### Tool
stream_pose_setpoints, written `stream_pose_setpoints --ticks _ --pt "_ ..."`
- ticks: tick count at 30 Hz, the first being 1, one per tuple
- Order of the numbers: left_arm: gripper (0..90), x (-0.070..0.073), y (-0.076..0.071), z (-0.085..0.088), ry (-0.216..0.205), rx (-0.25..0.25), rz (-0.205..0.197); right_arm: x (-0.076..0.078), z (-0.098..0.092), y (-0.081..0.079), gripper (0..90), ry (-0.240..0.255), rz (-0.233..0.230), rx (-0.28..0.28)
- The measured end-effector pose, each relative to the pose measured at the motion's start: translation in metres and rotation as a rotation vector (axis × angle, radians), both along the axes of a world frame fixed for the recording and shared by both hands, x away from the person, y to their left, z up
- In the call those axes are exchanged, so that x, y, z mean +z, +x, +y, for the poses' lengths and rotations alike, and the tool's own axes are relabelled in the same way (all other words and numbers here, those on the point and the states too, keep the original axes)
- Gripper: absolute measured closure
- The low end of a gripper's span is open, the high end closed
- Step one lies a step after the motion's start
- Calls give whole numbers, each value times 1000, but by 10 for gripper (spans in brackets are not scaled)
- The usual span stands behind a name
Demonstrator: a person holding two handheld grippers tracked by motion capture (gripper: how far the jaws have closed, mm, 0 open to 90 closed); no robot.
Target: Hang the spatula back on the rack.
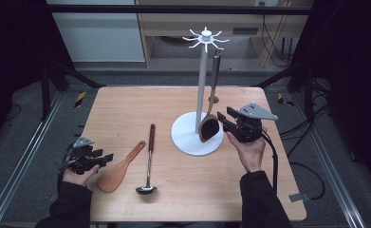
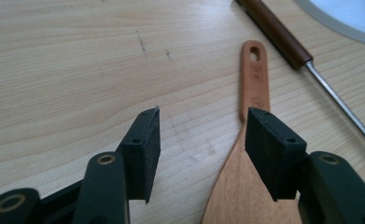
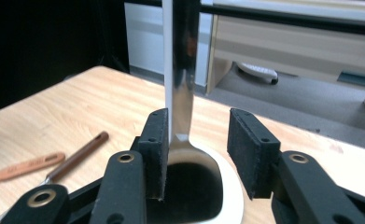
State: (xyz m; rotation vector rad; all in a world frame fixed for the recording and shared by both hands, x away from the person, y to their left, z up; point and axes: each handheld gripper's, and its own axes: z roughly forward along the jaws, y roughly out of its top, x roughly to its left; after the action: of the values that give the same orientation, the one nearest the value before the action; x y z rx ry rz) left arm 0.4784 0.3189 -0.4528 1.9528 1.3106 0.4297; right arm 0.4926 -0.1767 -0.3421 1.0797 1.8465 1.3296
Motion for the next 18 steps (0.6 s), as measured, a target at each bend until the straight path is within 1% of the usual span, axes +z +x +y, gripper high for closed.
stream_pose_setpoints --ticks 1,2,3,4,5,6,7,9,14,15,16,18 --pt "463 2 -1 -1 -2 2 -6 -1 -1 -1 567 3 6 -1" --pt "467 5 -2 -4 -8 1 -11 -5 -6 -5 554 3 26 -3" --pt "467 5 -2 -4 -8 1 -11 -5 -6 -5 554 3 26 -3" --pt "468 7 -3 -6 -4 0 -17 -10 -10 -9 537 -17 32 -19" --pt "468 8 -4 -8 0 -2 -22 -12 -13 -11 530 -19 39 -31" --pt "468 10 -5 -10 -2 -3 -28 -12 -13 -11 530 -19 39 -31" --pt "468 14 -7 -14 -13 -13 -35 -17 -18 -14 526 -23 48 -36" --pt "468 16 -8 -16 -14 -16 -38 -20 -21 -15 517 -28 56 -39" --pt "472 22 -10 -26 -17 -34 -52 -37 -32 -18 501 -31 101 -58" --pt "473 24 -11 -29 -27 -40 -55 -43 -37 -19 502 -38 112 -68" --pt "473 24 -11 -29 -27 -40 -55 -43 -37 -19 502 -38 112 -68" --pt "475 25 -11 -32 -32 -47 -58 -52 -41 -22 503 -54 124 -75"
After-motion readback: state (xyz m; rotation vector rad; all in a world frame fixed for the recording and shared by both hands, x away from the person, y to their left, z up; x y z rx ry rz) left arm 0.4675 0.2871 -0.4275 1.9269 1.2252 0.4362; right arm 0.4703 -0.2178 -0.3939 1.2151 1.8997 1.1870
